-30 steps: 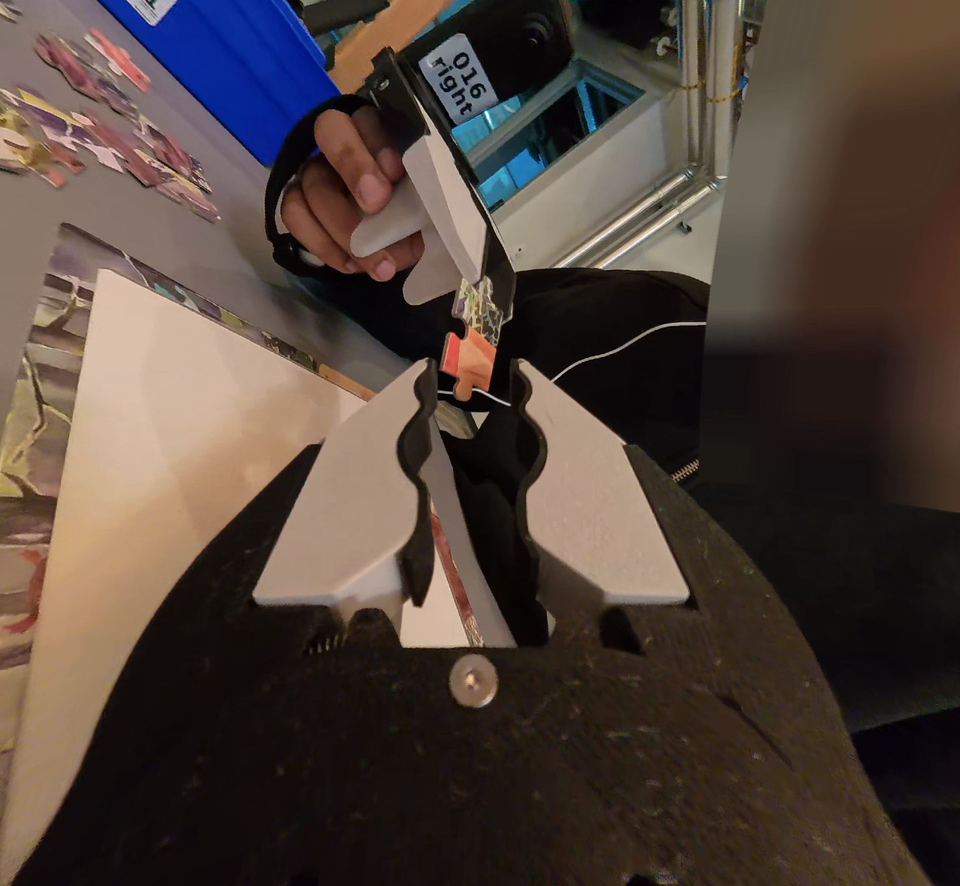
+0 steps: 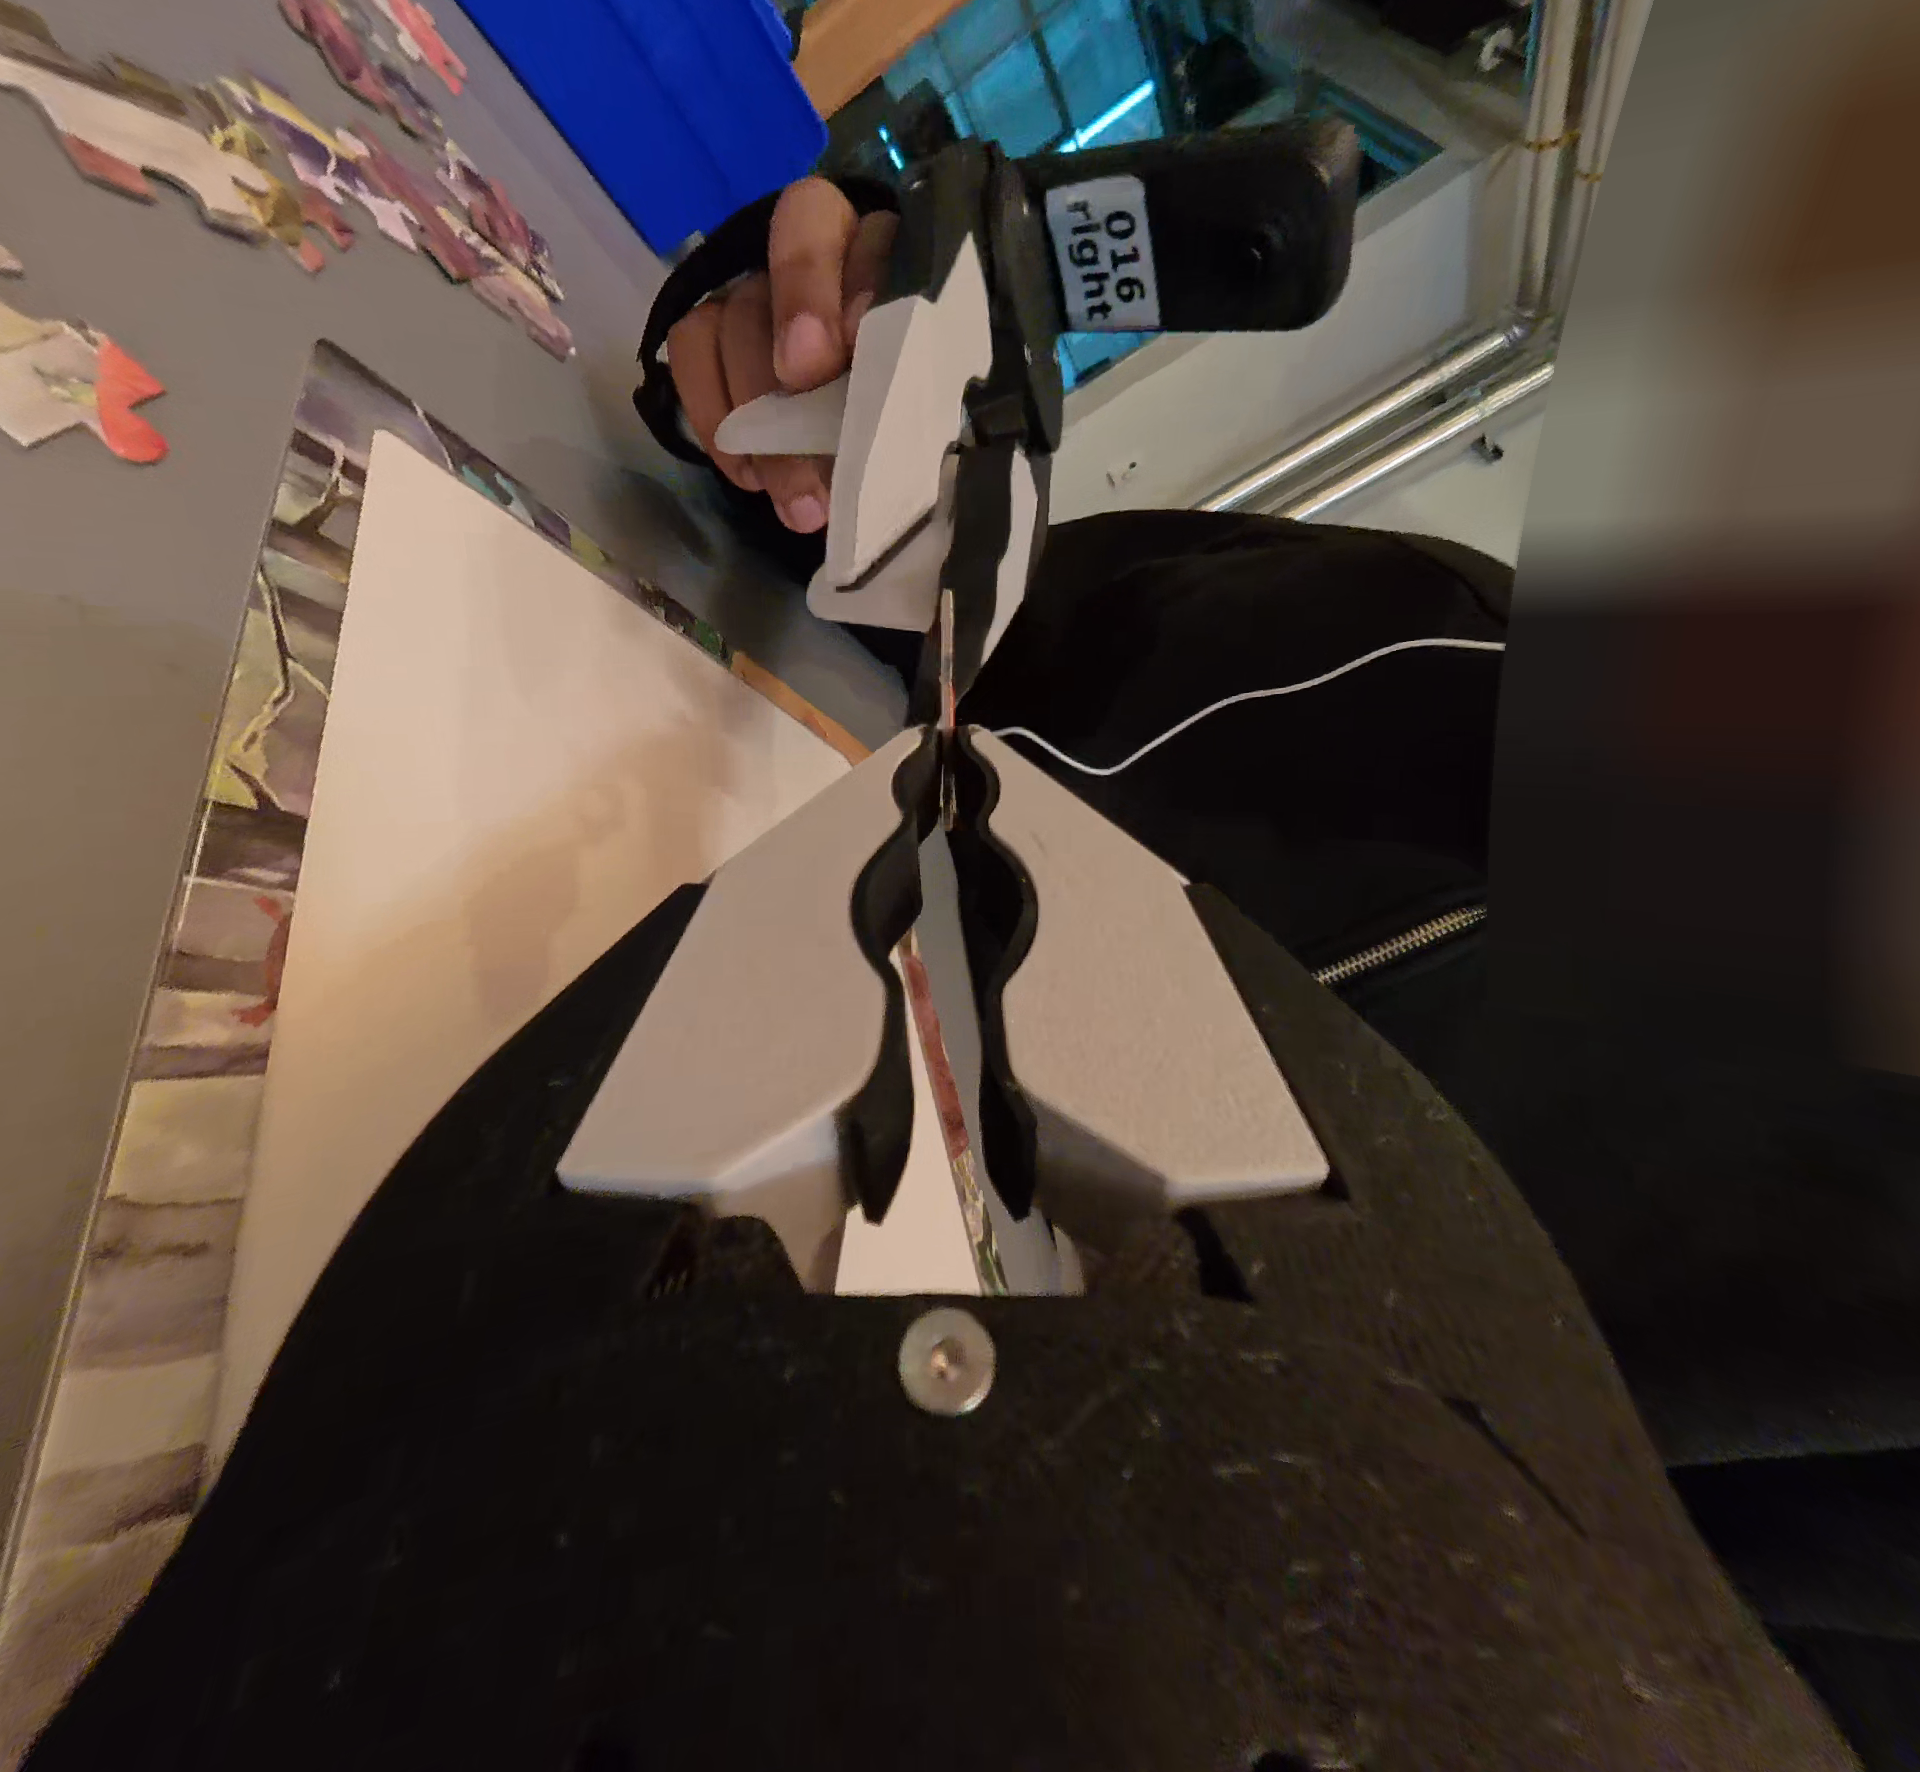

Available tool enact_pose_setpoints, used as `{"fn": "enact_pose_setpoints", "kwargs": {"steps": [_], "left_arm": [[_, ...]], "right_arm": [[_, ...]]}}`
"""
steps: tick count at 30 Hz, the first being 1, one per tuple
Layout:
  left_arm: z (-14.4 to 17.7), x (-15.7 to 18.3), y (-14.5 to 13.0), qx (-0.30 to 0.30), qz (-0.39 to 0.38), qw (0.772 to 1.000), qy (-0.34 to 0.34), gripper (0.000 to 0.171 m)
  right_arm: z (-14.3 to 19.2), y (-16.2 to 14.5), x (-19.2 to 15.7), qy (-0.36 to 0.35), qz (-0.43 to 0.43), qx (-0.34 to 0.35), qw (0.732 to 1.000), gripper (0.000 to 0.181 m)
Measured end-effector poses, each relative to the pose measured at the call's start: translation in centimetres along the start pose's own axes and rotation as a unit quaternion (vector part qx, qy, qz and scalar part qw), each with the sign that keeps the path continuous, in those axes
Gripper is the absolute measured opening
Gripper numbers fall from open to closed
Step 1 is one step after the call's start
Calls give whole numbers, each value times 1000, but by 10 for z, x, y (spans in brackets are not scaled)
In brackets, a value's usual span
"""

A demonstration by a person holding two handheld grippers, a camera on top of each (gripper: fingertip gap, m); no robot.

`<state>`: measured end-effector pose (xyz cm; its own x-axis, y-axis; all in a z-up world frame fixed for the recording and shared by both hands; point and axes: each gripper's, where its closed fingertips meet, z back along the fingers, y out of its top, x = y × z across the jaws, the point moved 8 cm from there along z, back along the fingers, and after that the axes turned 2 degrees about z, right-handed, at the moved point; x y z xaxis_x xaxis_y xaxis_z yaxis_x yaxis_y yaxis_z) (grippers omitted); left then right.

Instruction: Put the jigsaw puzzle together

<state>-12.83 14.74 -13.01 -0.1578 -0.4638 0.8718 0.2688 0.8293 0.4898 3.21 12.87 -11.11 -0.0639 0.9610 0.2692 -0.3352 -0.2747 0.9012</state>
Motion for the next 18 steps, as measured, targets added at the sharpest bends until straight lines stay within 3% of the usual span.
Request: {"fn": "enact_pose_setpoints", "kwargs": {"steps": [13, 18], "left_arm": [[-4, -3, -5, -33, 7, 999, 10, 0], [-2, -4, -5, -30, 9, 999, 14, 0]], "right_arm": [[-10, -8, -12, 31, 31, -55, 997, 16], [-8, -9, -10, 26, 26, -56, 998, 24]]}}
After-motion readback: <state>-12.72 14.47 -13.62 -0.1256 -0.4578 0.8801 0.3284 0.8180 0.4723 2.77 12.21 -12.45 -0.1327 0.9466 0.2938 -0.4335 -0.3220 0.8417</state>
